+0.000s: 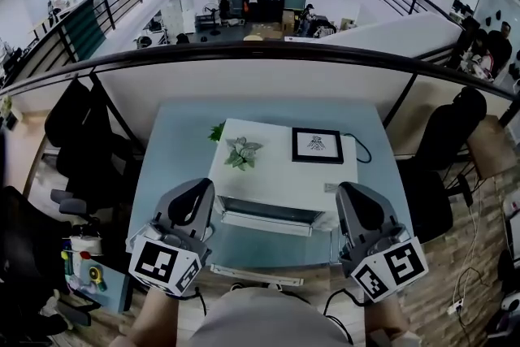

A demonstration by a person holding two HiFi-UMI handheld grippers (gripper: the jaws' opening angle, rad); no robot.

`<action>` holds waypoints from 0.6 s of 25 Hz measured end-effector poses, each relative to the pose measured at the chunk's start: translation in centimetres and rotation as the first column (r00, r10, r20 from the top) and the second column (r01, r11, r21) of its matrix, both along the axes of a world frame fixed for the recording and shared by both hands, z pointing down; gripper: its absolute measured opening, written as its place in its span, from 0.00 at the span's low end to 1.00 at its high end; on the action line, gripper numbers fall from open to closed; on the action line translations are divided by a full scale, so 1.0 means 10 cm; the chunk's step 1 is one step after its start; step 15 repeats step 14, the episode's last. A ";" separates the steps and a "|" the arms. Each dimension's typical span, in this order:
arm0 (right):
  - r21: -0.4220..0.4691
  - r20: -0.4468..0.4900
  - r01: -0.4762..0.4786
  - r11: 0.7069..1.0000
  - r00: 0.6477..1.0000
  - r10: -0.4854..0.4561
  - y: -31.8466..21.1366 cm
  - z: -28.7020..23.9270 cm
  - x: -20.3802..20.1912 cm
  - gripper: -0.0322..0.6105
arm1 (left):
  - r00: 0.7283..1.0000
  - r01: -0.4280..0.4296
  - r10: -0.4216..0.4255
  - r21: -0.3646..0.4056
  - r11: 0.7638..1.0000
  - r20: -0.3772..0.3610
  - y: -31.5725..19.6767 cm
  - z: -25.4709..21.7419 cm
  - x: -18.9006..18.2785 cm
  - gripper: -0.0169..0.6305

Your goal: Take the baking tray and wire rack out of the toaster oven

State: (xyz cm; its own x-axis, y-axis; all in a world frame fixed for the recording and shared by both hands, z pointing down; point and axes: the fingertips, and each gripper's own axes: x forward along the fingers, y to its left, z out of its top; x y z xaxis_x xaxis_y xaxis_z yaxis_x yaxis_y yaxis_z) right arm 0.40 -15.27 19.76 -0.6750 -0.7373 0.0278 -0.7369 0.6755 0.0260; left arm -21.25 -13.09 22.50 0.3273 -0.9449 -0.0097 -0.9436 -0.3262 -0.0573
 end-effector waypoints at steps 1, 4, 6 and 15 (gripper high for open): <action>-0.001 -0.003 0.000 1.000 1.000 0.000 -0.01 0.00 -0.01 0.05 | 1.000 0.001 -0.001 -0.003 1.000 -0.002 -0.01 0.01 -0.02 0.04; -0.013 -0.007 0.000 1.000 1.000 0.000 -0.04 0.04 -0.03 0.05 | 1.000 0.002 -0.002 -0.014 1.000 -0.007 -0.03 0.04 -0.05 0.04; -0.019 -0.009 0.001 1.000 1.000 -0.001 -0.06 0.05 -0.02 0.05 | 1.000 0.003 -0.003 -0.019 1.000 -0.008 -0.05 0.06 -0.04 0.04; -0.028 -0.019 0.005 1.000 1.000 -0.005 -0.12 0.08 -0.03 0.05 | 1.000 0.001 -0.001 -0.034 0.999 0.000 -0.12 0.11 -0.04 0.04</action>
